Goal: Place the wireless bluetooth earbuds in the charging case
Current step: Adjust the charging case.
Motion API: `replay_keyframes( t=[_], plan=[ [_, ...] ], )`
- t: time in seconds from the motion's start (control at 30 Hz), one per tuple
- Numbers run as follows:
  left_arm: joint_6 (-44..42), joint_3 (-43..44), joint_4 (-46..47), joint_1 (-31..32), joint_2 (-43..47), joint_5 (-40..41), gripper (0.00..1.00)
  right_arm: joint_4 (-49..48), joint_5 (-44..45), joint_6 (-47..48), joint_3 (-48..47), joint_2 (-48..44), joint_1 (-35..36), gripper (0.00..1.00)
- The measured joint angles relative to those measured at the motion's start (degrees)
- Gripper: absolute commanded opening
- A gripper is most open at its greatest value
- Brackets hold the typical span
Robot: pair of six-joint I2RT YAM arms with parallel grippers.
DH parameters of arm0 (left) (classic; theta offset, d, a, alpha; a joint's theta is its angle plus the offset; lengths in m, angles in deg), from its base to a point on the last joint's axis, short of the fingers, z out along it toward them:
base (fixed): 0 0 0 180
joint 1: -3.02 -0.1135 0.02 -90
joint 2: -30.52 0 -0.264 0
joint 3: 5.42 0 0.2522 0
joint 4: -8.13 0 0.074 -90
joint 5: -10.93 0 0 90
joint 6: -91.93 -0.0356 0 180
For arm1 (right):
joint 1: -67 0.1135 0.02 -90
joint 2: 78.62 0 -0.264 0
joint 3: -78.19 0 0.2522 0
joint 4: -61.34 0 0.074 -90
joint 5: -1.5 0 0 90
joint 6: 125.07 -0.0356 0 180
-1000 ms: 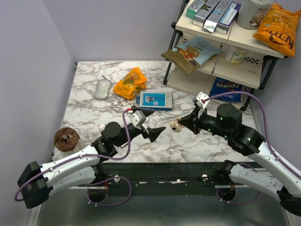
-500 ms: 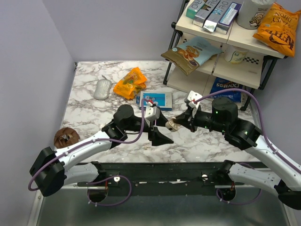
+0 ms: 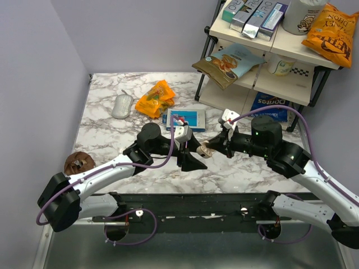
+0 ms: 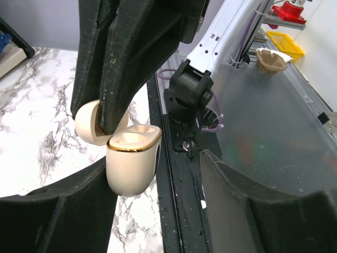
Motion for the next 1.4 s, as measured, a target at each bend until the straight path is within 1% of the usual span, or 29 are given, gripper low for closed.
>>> replay_keyframes(
  t=[0.1, 0.47, 0.9, 1.13, 1.3, 1.4],
  plan=[
    [0.3, 0.0, -0.1, -0.2, 0.0, 0.4, 0.79, 0.0, 0.0, 0.0, 0.0, 0.0, 0.2, 0.01],
    [0.2, 0.0, -0.6, -1.6, 0.0, 2.9, 0.77, 0.0, 0.0, 0.4, 0.0, -0.2, 0.4, 0.01],
    [1.0, 0.5, 0.1, -2.3, -0.6, 3.5, 0.78, 0.1, -0.1, 0.4, 0.0, -0.1, 1.1, 0.01],
    [2.2, 1.0, 1.4, -2.3, -1.2, 3.5, 0.75, 0.1, -0.1, 0.4, 0.0, 0.3, 1.1, 0.01],
    [2.9, 1.4, 2.6, -2.3, -1.7, 3.5, 0.69, 0.1, -0.1, 0.4, 0.0, 0.7, 1.3, 0.01],
    [3.1, 1.4, 2.6, -2.3, -1.7, 3.4, 0.70, 0.1, 0.0, 0.4, 0.0, 0.7, 1.3, 0.01]
  ],
)
